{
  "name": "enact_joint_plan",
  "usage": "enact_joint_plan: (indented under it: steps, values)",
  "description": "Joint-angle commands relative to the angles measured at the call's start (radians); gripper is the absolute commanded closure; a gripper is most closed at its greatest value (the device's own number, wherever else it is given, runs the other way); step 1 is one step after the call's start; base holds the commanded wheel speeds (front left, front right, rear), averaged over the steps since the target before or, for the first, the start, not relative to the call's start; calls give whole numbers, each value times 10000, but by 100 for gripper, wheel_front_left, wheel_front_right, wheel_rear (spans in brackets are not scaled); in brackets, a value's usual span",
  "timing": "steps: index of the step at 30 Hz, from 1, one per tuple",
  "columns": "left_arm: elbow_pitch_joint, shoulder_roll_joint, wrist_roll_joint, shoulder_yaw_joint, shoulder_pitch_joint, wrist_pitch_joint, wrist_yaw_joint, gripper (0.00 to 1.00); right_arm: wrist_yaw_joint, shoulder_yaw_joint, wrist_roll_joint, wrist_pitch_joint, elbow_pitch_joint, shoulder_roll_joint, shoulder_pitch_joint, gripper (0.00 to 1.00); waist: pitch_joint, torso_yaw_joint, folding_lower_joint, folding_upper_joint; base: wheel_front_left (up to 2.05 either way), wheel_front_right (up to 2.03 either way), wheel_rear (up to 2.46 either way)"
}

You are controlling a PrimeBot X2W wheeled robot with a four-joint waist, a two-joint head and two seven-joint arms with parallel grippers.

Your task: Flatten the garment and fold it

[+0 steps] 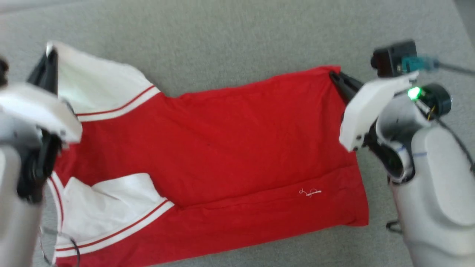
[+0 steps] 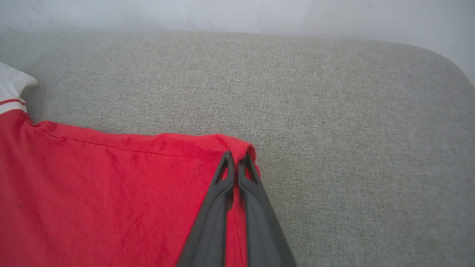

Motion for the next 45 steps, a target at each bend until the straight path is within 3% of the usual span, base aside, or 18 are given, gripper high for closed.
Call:
enact_joint_plan:
  steps: [1,8,13,20,28,39,40,41,42,43,44,45]
  values:
    - [-268,-119,-126,174,518,-330,90,100,-17,-46,-50,-344,-88,68,321,100,-821,199,1,0,0,0,0]
    - [-1566,-494,-623,651,3227,-1217,387,100,-17,-324,-38,-1926,-370,235,2015,100,-1842,560,1,0,0,0,0]
    - [-2001,-858,-1010,730,4985,-1498,512,100,-17,-558,-139,-2037,-312,242,3009,100,-2382,744,1,0,0,0,0]
    - [-1913,-1373,-1451,481,6718,-1653,477,100,-17,-782,-440,-1077,-360,-312,3869,100,-2650,971,1,0,0,0,0]
    - [-1196,-1736,-1603,35,7349,-1822,186,100,-17,-478,-351,535,-376,-980,4398,100,-2564,1183,1,0,0,0,0]
    - [58,-1838,-1513,-342,7184,-1951,-166,100,-17,-459,-305,1774,-49,-986,4524,100,-2519,1364,1,0,0,0,0]
    - [171,-1886,-1537,-395,7141,-1952,-226,100,-17,-547,-325,1750,-49,-950,4557,75,-2562,1397,1,0,0,0,0]
    - [255,-1917,-1529,-460,7093,-1974,-301,76,-17,-651,-319,1704,-63,-899,4612,5,-2605,1433,1,0,0,0,0]
    - [322,-1943,-1498,-552,7047,-1981,-375,51,-17,-808,-298,1661,-86,-827,4686,0,-2651,1473,1,0,0,0,0]
    - [373,-1964,-1464,-640,7001,-1989,-446,10,-17,-963,-287,1589,-143,-750,4766,0,-2700,1514,1,0,0,0,0]
    - [412,-1986,-1398,-699,6941,-2052,-478,0,-17,-1123,-265,1481,-223,-665,4855,0,-2751,1564,1,0,0,0,0]
    - [448,-2005,-1311,-748,6877,-2146,-493,0,-17,-1285,-253,1343,-329,-569,4947,0,-2809,1609,1,0,0,0,0]
